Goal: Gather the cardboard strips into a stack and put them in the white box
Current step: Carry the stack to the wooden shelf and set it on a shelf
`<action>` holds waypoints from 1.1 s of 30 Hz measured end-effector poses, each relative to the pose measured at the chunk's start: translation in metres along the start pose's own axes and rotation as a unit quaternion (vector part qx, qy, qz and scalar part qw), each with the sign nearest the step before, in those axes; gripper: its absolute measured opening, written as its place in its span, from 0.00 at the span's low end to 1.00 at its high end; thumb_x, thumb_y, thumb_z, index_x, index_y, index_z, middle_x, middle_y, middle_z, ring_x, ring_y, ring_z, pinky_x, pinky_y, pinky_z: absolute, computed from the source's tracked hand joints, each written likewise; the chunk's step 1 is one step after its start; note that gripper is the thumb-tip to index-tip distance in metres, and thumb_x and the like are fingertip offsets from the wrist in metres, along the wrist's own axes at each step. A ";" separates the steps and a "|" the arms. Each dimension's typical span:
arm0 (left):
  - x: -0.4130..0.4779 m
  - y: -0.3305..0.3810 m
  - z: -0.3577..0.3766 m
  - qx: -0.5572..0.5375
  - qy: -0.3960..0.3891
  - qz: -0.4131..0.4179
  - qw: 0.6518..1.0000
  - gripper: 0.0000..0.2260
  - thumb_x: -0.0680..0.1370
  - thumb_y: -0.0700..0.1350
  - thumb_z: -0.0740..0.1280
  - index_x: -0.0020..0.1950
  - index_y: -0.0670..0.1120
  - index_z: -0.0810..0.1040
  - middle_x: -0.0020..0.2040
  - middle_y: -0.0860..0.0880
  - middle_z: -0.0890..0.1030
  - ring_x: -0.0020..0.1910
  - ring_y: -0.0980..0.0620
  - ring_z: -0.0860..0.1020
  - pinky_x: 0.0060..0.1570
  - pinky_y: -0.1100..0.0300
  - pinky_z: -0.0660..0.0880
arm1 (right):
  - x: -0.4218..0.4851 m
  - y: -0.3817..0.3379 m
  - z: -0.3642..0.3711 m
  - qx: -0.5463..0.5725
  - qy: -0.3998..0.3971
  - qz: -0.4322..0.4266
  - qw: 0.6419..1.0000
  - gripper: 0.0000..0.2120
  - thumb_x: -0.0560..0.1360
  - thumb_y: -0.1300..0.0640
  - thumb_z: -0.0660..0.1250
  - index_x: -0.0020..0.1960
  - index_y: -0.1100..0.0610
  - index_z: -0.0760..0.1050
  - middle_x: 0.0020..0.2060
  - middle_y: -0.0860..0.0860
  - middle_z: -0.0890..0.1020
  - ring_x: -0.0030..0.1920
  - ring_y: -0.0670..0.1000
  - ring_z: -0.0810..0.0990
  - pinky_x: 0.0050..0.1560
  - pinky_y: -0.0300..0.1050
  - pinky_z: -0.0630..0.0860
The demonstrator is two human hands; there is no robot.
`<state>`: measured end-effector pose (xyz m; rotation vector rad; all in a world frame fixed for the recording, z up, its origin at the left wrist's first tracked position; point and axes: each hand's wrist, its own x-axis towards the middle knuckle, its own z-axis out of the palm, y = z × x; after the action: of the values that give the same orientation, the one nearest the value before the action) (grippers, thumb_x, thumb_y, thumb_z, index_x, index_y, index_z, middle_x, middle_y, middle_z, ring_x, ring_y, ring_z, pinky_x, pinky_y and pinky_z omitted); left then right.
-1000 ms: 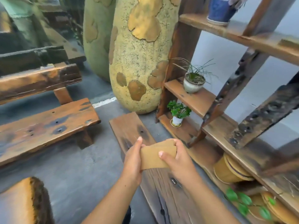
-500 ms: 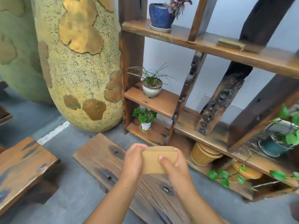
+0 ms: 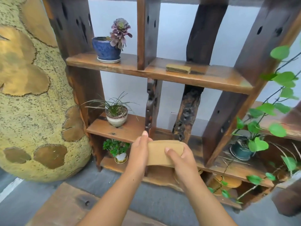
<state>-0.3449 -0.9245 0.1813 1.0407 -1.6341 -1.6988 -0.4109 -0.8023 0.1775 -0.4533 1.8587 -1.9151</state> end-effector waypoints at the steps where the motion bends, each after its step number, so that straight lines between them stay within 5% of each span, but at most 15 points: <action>1: 0.009 0.009 0.007 0.014 -0.005 0.028 0.999 0.22 0.83 0.58 0.55 0.45 0.46 0.82 0.41 0.51 0.81 0.38 0.61 0.78 0.39 0.64 0.73 | 0.012 -0.008 -0.004 -0.001 0.007 -0.004 1.000 0.09 0.75 0.59 0.71 0.53 0.50 0.76 0.47 0.49 0.85 0.45 0.44 0.84 0.47 0.42 0.77; 3: 0.024 0.031 0.023 0.036 -0.036 0.082 0.995 0.21 0.82 0.61 0.55 0.49 0.48 0.80 0.43 0.54 0.80 0.37 0.69 0.77 0.35 0.74 0.69 | 0.039 -0.027 -0.015 -0.005 0.020 -0.010 1.000 0.10 0.75 0.56 0.71 0.54 0.50 0.76 0.49 0.50 0.84 0.48 0.46 0.83 0.46 0.43 0.77; 6: 0.044 0.060 0.044 0.036 -0.075 0.104 0.991 0.20 0.75 0.65 0.60 0.56 0.52 0.75 0.50 0.52 0.80 0.49 0.58 0.79 0.48 0.61 0.73 | 0.076 -0.055 -0.024 0.015 0.029 -0.005 0.999 0.13 0.75 0.55 0.71 0.59 0.53 0.76 0.54 0.55 0.83 0.55 0.54 0.82 0.58 0.55 0.80; 9: 0.065 0.086 0.056 0.024 -0.083 0.109 0.990 0.25 0.74 0.60 0.67 0.66 0.52 0.71 0.58 0.50 0.80 0.56 0.52 0.80 0.57 0.52 0.77 | 0.108 -0.080 -0.027 0.029 0.031 -0.013 0.999 0.17 0.75 0.52 0.71 0.62 0.52 0.74 0.56 0.55 0.82 0.56 0.54 0.82 0.61 0.55 0.79; 12: 0.093 0.108 0.057 -0.050 -0.116 0.092 0.988 0.22 0.73 0.54 0.72 0.64 0.48 0.75 0.55 0.48 0.84 0.51 0.53 0.83 0.46 0.62 0.80 | 0.138 -0.104 -0.023 0.038 0.034 -0.029 0.998 0.18 0.76 0.51 0.71 0.64 0.53 0.73 0.58 0.55 0.81 0.57 0.54 0.80 0.60 0.53 0.78; 16: 0.132 0.137 0.059 -0.052 -0.157 0.099 0.981 0.17 0.78 0.47 0.71 0.64 0.42 0.79 0.56 0.45 0.86 0.56 0.49 0.84 0.57 0.51 0.82 | 0.176 -0.135 -0.010 0.040 0.045 -0.074 0.995 0.17 0.77 0.55 0.69 0.65 0.57 0.74 0.59 0.57 0.82 0.60 0.56 0.80 0.66 0.58 0.75; 22: 0.194 0.201 0.081 0.004 -0.152 0.139 0.979 0.12 0.80 0.44 0.68 0.58 0.36 0.81 0.53 0.40 0.85 0.53 0.46 0.83 0.56 0.48 0.83 | 0.233 -0.181 0.006 0.007 0.082 -0.085 0.993 0.21 0.75 0.51 0.69 0.64 0.59 0.74 0.58 0.57 0.83 0.60 0.57 0.81 0.67 0.61 0.74; 27: 0.245 0.253 0.102 0.007 -0.173 0.100 0.980 0.14 0.79 0.43 0.70 0.60 0.36 0.77 0.59 0.38 0.83 0.55 0.42 0.84 0.56 0.45 0.83 | 0.281 -0.226 -0.001 -0.072 0.090 -0.033 0.993 0.18 0.71 0.50 0.66 0.59 0.55 0.74 0.50 0.52 0.81 0.50 0.52 0.81 0.48 0.52 0.82; 30: 0.268 0.271 0.116 0.015 -0.195 0.068 0.978 0.16 0.79 0.42 0.70 0.64 0.36 0.74 0.59 0.39 0.83 0.53 0.43 0.85 0.53 0.46 0.84 | 0.306 -0.241 -0.009 -0.053 0.070 -0.012 0.996 0.09 0.74 0.54 0.68 0.52 0.56 0.75 0.49 0.54 0.83 0.49 0.52 0.83 0.47 0.50 0.83; 33: 0.289 0.280 0.128 0.018 -0.206 0.047 0.977 0.14 0.79 0.43 0.71 0.61 0.40 0.74 0.56 0.41 0.84 0.50 0.45 0.86 0.48 0.50 0.85 | 0.331 -0.249 -0.016 -0.055 0.076 -0.016 0.995 0.13 0.75 0.55 0.71 0.57 0.59 0.74 0.51 0.55 0.85 0.49 0.52 0.85 0.43 0.46 0.82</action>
<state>-0.6423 -1.1208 0.4084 0.6403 -1.9394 -1.9169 -0.7210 -0.9578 0.4036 -0.3825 2.0741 -1.9216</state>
